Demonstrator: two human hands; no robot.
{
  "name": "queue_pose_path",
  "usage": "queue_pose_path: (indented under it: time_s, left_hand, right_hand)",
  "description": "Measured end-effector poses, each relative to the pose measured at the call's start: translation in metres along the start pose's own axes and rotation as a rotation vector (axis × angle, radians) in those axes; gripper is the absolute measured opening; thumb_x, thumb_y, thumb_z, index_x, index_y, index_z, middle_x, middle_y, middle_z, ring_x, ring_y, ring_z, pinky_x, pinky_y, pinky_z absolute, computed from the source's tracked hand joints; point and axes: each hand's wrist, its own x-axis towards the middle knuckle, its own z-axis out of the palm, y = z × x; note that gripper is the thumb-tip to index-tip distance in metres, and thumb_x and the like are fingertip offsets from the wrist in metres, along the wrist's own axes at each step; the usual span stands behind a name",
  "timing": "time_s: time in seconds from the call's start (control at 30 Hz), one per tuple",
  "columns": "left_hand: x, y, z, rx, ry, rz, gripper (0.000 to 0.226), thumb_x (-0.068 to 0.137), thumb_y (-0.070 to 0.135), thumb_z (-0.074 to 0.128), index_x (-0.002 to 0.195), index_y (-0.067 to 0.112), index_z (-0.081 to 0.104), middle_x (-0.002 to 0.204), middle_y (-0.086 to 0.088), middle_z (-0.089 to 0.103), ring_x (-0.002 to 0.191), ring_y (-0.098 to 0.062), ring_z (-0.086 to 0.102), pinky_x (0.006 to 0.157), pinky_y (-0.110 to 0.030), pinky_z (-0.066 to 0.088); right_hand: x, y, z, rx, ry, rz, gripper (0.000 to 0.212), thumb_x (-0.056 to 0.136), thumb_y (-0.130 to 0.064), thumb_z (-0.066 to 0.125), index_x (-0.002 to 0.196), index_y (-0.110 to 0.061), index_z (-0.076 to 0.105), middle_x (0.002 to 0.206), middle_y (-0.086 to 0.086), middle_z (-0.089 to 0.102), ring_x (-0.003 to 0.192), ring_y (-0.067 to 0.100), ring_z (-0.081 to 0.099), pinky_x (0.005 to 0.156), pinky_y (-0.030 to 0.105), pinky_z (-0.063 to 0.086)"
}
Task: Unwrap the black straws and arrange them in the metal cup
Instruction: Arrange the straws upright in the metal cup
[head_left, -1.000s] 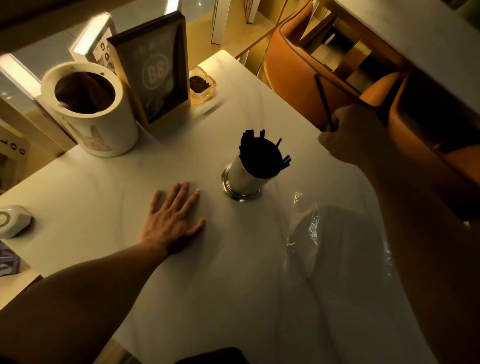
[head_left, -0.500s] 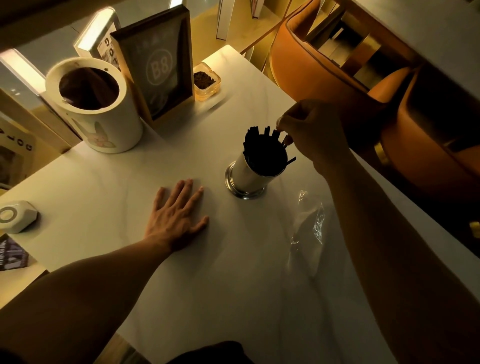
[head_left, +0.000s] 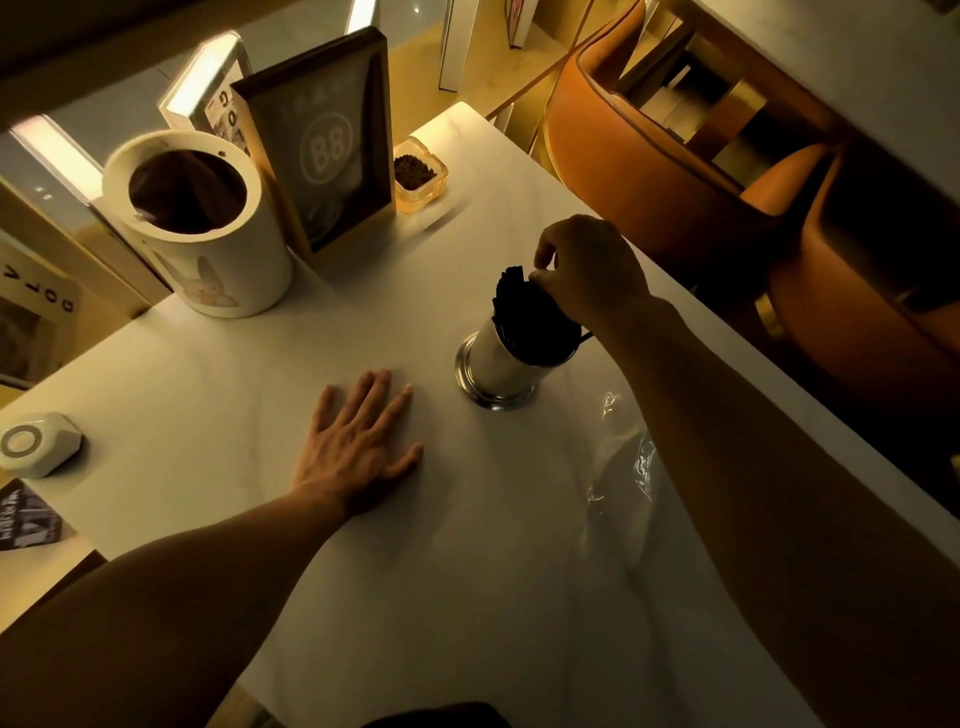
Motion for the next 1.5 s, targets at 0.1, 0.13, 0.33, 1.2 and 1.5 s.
queue_pose_path:
  time_s: [0.1,0.13,0.33,1.2,1.5]
  left_hand:
    - [0.000,0.000,0.000,-0.001,-0.008,0.005,0.085,0.093,0.082,0.005,0.160,0.039,-0.021,0.170,0.002,-0.026,0.155,-0.019,-0.028,0.127,-0.052,-0.012]
    - [0.000,0.000,0.000,-0.004,-0.006,0.004,0.085,0.092,0.083,0.005,0.160,0.039,-0.021,0.170,0.002,-0.025,0.155,-0.019,-0.028,0.127,-0.052,-0.012]
    - [0.000,0.000,0.002,-0.009,0.000,0.000,0.085,0.092,0.083,0.006,0.161,0.040,-0.019,0.170,0.003,-0.025,0.155,-0.019,-0.027,0.128,-0.052,-0.011]
    - [0.001,-0.001,0.005,0.001,0.020,0.003,0.084,0.093,0.082,0.007,0.160,0.039,-0.018,0.171,0.003,-0.022,0.157,-0.019,-0.023,0.128,-0.053,-0.007]
    - [0.000,-0.002,0.005,0.002,0.021,0.003,0.084,0.093,0.082,0.007,0.161,0.040,-0.016,0.172,0.003,-0.021,0.157,-0.018,-0.023,0.128,-0.053,-0.007]
  right_hand:
    - [-0.001,0.003,0.002,-0.011,-0.001,-0.011,0.023,0.088,-0.028,0.071,0.102,-0.010,0.069,0.101,0.009,0.073,0.090,0.021,0.069,0.077,0.025,0.048]
    - [-0.002,0.003,0.001,-0.016,-0.005,-0.020,0.022,0.089,-0.027,0.070,0.103,-0.011,0.069,0.101,0.009,0.073,0.091,0.021,0.069,0.077,0.026,0.048]
    - [-0.009,0.004,-0.025,0.053,0.042,-0.028,0.022,0.090,-0.023,0.069,0.105,-0.007,0.064,0.104,0.010,0.071,0.088,0.018,0.063,0.077,0.024,0.043]
    - [-0.065,0.031,-0.084,0.044,-0.056,0.104,0.012,0.084,-0.010,0.069,0.092,-0.002,0.064,0.084,0.011,0.069,0.075,0.021,0.065,0.069,0.033,0.054]
    - [-0.049,0.004,-0.039,0.571,-0.102,0.291,0.011,0.088,-0.018,0.067,0.090,-0.008,0.070,0.084,0.010,0.075,0.068,0.015,0.075,0.058,0.028,0.058]
